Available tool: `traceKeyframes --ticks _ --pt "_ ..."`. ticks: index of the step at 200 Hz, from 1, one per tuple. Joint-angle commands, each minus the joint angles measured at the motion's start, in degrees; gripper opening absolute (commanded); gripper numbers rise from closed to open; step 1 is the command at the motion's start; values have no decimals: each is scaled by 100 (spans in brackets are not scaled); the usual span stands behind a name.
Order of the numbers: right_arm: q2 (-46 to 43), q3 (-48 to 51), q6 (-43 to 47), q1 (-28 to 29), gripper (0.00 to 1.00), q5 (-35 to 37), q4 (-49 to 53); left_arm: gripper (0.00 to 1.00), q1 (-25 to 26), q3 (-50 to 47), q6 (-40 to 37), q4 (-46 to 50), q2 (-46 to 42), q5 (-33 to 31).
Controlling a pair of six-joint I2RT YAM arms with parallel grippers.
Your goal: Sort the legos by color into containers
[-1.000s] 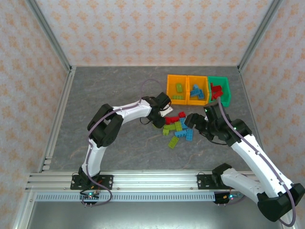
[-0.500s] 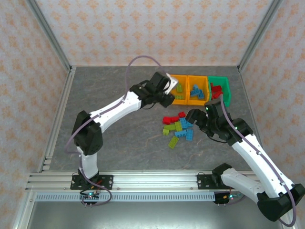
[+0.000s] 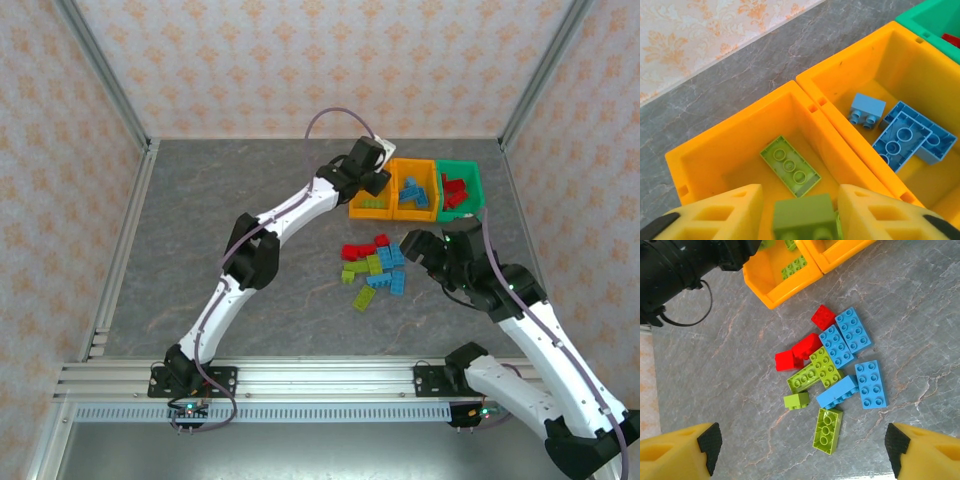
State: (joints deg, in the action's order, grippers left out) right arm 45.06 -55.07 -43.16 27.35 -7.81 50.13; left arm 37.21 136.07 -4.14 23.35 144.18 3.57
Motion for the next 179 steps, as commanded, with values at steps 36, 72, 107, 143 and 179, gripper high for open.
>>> traceKeyframes --ticks 36,72,107,143,179 --pt "233 128 -2 38 88 177 -5 49 23 -1296 440 -71 -1820 184" --pt "522 128 127 34 89 258 -141 48 112 -3685 1787 5 -3769 12" --pt "920 84 353 38 90 267 -216 49 472 -5639 2639 193 -4877 32" --pt "1312 58 496 38 91 153 -359 58 1092 -6187 3350 729 -4905 361" --pt "1320 153 452 36 91 118 -399 63 1387 -6358 3444 655 -4252 299"
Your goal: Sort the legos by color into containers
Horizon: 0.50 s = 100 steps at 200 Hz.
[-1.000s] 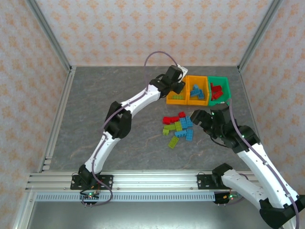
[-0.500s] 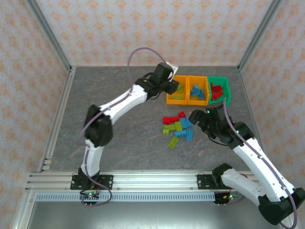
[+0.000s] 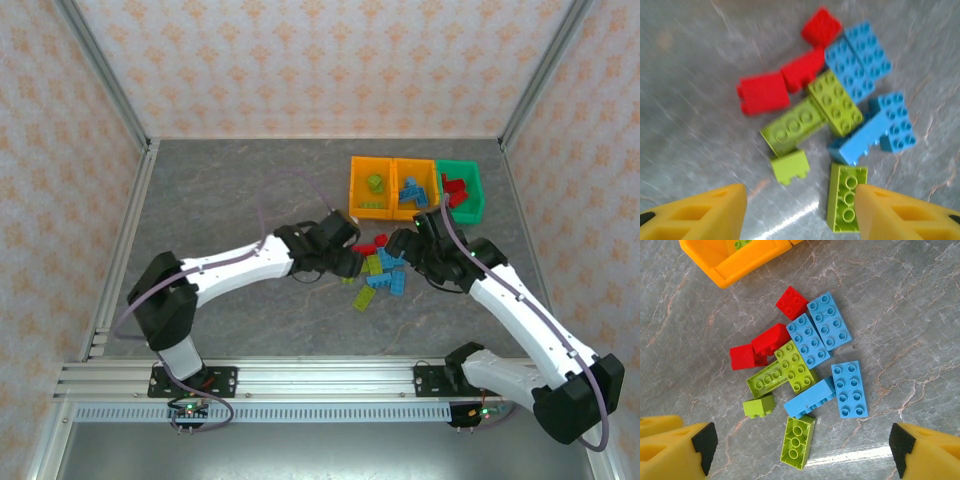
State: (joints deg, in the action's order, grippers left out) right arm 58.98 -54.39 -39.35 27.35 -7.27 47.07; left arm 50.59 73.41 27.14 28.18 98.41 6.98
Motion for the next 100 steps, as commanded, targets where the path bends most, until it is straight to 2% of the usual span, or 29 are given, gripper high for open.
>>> traceKeyframes --ticks 1,29,52,100 --pt "-76 90 74 35 91 65 -93 64 49 -90 317 171 344 -45" --pt "-339 239 7 33 91 124 -34 66 48 68 316 -59 878 11" --pt "-554 335 -43 33 92 216 80 64 48 204 317 -155 1252 -64" --pt "-754 451 -108 33 92 271 165 45 -53 297 286 -304 1620 -20"
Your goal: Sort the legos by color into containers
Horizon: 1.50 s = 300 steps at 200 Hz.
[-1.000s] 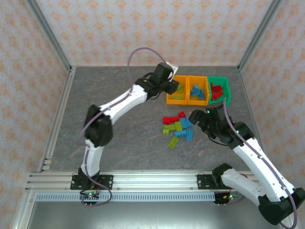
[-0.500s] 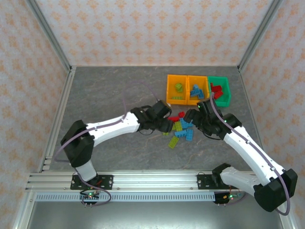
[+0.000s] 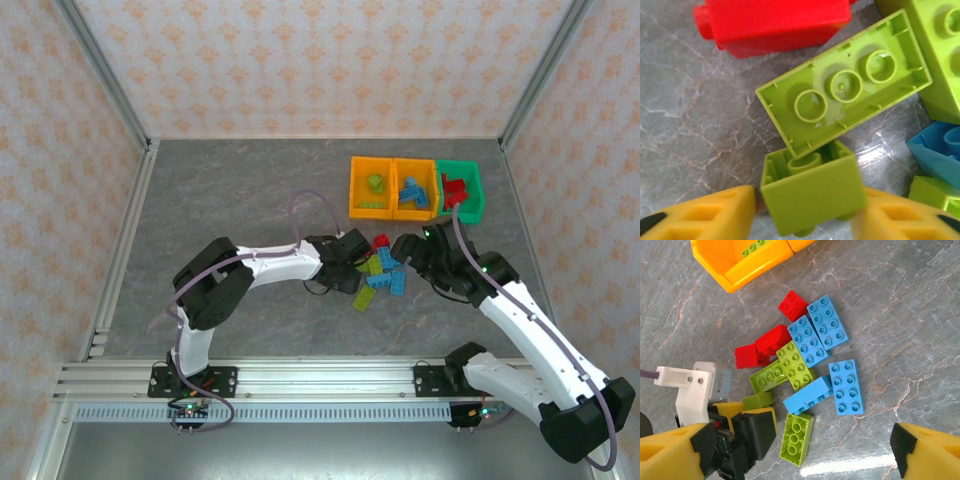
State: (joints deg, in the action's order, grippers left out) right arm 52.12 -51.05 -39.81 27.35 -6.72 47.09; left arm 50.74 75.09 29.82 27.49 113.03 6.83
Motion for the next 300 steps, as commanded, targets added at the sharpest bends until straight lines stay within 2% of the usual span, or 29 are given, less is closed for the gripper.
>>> traceKeyframes --ticks 1,28,57,98,132,182,199,222,235,267,300 --pt "-65 119 -62 33 92 216 157 45 -71 129 7 -239 158 -1" --pt "15 147 -29 37 92 79 82 40 -74 85 -154 -312 123 15" --pt "164 131 -27 33 91 -28 -20 29 -83 96 -325 -262 -7 -27" --pt "193 104 -31 33 91 5 -11 28 -65 209 -559 43 -751 29" --pt "202 36 -85 33 91 32 -119 29 -146 952 -939 204 -869 -565" --pt "159 -93 -167 35 91 40 -97 28 -930 3653 -1195 534 1039 -491" --pt "128 -133 -179 38 91 43 -51 28 -1136 5097 -1429 933 1974 -340" --pt "54 -120 -237 34 91 28 -36 29 -1271 7694 -1768 1923 3376 -261" --pt "-6 -78 -274 34 91 51 -28 33 -1326 8364 -1816 1958 3729 -241" --pt "-69 80 -364 34 91 110 -111 56 -1365 8010 -1964 1509 3444 -198" --pt "21 104 -389 33 91 114 -185 57 -1357 7332 -2043 1434 2689 -51"
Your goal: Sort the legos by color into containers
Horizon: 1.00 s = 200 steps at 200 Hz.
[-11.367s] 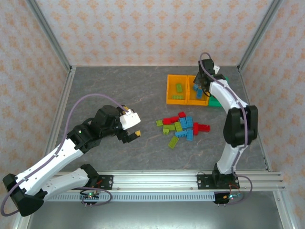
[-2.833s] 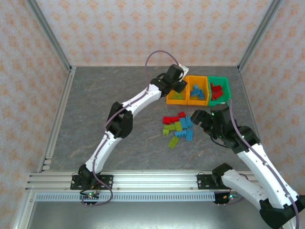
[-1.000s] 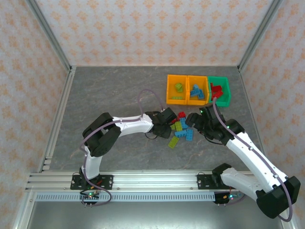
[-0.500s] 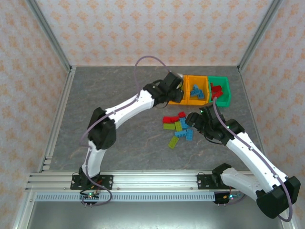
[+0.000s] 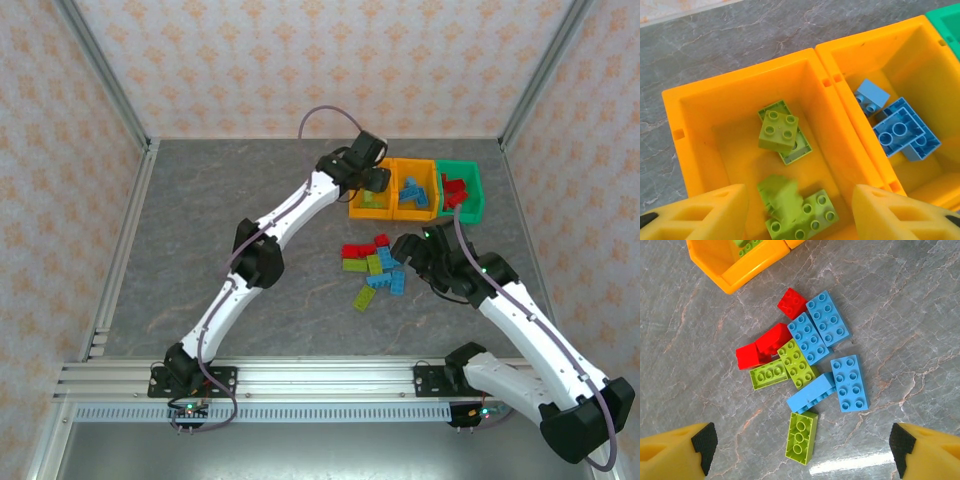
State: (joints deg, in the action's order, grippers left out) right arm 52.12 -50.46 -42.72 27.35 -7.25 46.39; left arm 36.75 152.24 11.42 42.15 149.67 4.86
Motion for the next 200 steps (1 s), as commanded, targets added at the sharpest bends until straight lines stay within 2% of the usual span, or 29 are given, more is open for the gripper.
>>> traceKeyframes --ticks 1,20,41,59,99,128,154,175,200 --pt "24 45 -101 33 91 173 -109 57 42 -412 -202 -45 -1005 146" --pt "100 67 -206 41 90 151 -82 55 55 -1587 -131 -458 -1908 259" --pt "190 217 -484 160 90 21 -220 55 126 -3671 71 -1405 -3337 326" --pt "342 340 -844 553 89 105 -385 56 279 -5289 39 -2112 -4680 202" --pt "1328 519 -1579 1567 90 35 -820 61 726 -7559 -1121 -2028 -6927 -94" --pt "2290 480 -1872 2052 92 33 -1144 70 754 -8350 -1895 -1426 -8132 288" --pt "2971 449 -1862 2107 91 -96 -1540 85 792 -8476 -3478 -385 -8566 1060" --pt "3465 244 -1741 2116 84 -110 -1546 89 820 -8621 -4581 290 -8636 1583" --pt "3741 185 -1688 2125 72 38 -1504 89 825 -9195 -5280 180 -8746 1807"
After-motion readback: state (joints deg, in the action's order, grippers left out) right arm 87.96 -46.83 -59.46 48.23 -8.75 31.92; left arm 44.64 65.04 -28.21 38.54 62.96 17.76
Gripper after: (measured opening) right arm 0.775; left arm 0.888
